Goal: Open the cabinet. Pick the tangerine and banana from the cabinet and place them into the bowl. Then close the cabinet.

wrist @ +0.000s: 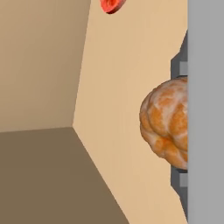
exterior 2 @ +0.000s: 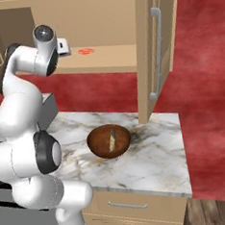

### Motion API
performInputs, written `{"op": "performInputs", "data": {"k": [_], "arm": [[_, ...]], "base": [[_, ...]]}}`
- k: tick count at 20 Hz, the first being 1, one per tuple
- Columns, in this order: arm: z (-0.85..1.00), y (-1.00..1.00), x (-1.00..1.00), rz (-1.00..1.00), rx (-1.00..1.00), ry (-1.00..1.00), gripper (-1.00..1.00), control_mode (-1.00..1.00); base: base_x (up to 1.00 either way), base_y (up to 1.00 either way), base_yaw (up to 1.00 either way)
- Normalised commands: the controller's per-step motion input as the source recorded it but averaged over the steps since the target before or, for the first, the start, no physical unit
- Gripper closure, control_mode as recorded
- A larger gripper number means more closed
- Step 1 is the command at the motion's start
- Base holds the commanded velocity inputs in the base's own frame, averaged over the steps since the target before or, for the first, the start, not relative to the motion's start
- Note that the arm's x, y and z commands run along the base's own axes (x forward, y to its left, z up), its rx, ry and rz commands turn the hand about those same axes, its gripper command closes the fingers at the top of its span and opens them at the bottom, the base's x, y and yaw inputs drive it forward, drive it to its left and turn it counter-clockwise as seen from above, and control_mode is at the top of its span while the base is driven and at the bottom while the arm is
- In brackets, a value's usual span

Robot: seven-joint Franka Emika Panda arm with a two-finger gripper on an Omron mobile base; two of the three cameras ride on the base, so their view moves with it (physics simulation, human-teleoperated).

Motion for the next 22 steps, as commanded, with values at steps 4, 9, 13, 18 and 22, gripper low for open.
{"op": "performInputs", "data": {"k": [4, 9, 13, 18, 22], "arm": [[0.24, -0.49, -0.92, -0.05, 0.00, -0.01, 1.00, -1.00], [0.39, -0.50, -0.86, -0.10, -0.02, 0.15, 1.00, -1.00], [0.10, -0.37, -0.73, -0.21, -0.05, 0.32, 1.00, -1.00], [-0.04, -0.36, -0.63, -0.23, -0.05, 0.24, 1.00, -1.00], [-0.24, -0.45, -0.39, -0.17, 0.00, 0.06, 1.00, -1.00]], "base": [[0.00, 0.00, 0.00], [0.00, 0.00, 0.00], [0.00, 0.00, 0.00], [0.00, 0.00, 0.00], [0.00, 0.00, 0.00]]}}
